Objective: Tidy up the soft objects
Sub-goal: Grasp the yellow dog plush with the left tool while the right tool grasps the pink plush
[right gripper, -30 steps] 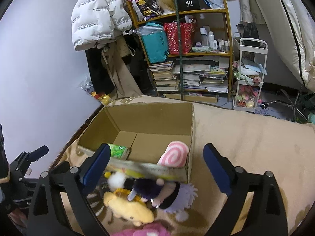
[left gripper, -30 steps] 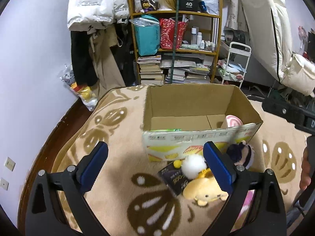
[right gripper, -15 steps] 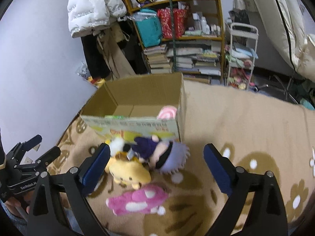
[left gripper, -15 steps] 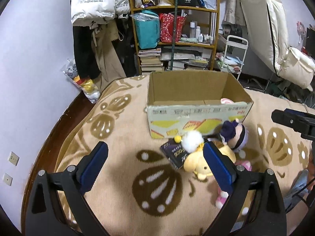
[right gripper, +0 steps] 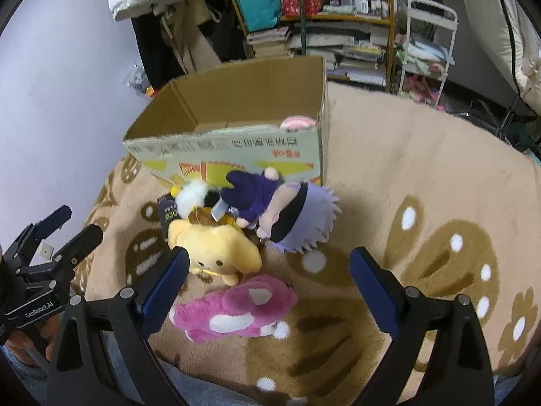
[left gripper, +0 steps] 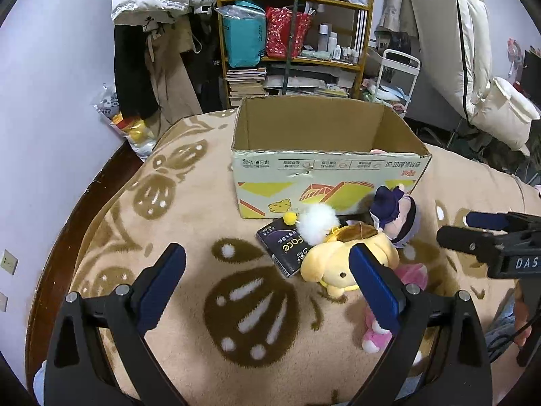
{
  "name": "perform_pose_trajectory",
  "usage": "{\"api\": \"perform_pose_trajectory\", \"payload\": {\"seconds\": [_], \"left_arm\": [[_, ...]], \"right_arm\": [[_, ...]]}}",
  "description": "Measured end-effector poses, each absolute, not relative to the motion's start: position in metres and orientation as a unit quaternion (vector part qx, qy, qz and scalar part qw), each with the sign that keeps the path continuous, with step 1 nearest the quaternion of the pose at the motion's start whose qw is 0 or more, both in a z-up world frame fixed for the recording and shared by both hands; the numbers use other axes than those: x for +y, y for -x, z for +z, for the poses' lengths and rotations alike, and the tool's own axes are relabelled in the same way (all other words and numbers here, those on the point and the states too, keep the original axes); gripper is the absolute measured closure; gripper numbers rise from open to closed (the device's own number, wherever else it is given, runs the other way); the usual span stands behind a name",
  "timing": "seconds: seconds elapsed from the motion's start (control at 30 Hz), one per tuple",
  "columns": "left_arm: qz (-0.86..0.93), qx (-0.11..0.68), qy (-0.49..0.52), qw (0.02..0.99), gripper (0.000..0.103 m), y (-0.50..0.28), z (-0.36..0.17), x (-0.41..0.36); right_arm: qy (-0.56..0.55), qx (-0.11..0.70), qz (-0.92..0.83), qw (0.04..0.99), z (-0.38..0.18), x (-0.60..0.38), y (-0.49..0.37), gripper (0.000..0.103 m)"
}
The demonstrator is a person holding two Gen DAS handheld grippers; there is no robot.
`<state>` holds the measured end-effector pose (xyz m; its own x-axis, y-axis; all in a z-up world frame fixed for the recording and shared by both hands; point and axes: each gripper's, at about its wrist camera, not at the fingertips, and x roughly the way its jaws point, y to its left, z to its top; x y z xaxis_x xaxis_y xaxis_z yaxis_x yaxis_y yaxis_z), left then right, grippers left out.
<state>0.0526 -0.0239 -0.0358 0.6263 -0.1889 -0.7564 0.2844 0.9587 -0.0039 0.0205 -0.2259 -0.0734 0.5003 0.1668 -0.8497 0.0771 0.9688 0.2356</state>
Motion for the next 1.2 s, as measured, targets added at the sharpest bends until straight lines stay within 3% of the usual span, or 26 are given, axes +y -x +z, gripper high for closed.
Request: {"api": "perform_pose_trajectory", "payload": {"seconds": [0.6, 0.73, 0.87, 1.2], "left_arm": [[-0.134, 0.45, -0.036, 0.882, 0.007, -0.066, -0.058, -0.029], [-0.137, 0.459, -0.03, 0.877, 0.007, -0.068, -0.066, -0.033], [-0.143, 0.467, -0.018, 0.873, 0.007, -0.071, -0.07, -0.033], [-0.182, 0.483, -0.01, 0.857, 0.007, -0.085, -0.08, -0.049]], "right_arm": [[-0.124, 0.572, 0.04, 0.81, -0.116, -0.215, -0.033, 0.005], [-0.128, 0.595, 0.052, 0.792, -0.129, -0.21, -0.035, 0.01], [-0.141, 0.614, 0.059, 0.774, -0.141, -0.209, -0.035, 0.03], [-0.144, 0.606, 0.069, 0.779, -0.141, -0.218, -0.036, 0.045]]}}
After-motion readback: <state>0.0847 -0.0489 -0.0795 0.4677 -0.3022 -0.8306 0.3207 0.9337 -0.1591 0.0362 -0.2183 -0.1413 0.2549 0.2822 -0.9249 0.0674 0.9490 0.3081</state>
